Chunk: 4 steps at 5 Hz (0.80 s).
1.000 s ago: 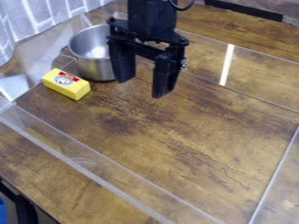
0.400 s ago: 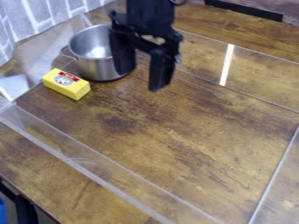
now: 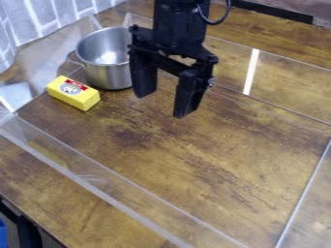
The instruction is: Move the yellow butter to the left side of the table
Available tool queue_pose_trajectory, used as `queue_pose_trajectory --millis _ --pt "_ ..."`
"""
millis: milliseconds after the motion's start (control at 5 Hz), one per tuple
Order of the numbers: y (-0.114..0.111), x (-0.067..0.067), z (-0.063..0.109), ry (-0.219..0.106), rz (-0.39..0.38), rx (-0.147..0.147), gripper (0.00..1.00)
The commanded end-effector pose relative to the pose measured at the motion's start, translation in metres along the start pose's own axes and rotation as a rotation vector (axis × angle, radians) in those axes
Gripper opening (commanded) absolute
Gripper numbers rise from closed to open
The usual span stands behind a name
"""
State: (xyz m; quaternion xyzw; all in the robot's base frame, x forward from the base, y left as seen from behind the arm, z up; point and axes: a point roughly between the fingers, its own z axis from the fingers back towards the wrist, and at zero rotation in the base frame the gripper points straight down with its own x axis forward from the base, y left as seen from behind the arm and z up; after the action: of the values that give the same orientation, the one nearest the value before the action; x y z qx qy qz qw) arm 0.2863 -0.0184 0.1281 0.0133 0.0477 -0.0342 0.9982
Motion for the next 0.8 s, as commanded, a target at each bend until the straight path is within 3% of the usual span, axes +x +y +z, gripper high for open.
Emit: queue_pose_trajectory --millis 0,200,400,600 --pt "0.009 -0.001 0.026 -0.065 0.05 -0.002 1.0" --pt "0.019 0.001 0.031 -0.065 0.096 -0.003 1.0" --pt "0.018 0.007 0.028 -0.085 0.078 -0.028 1.0" --pt "0.012 0.01 0.026 -0.084 0.064 -0.034 1.0"
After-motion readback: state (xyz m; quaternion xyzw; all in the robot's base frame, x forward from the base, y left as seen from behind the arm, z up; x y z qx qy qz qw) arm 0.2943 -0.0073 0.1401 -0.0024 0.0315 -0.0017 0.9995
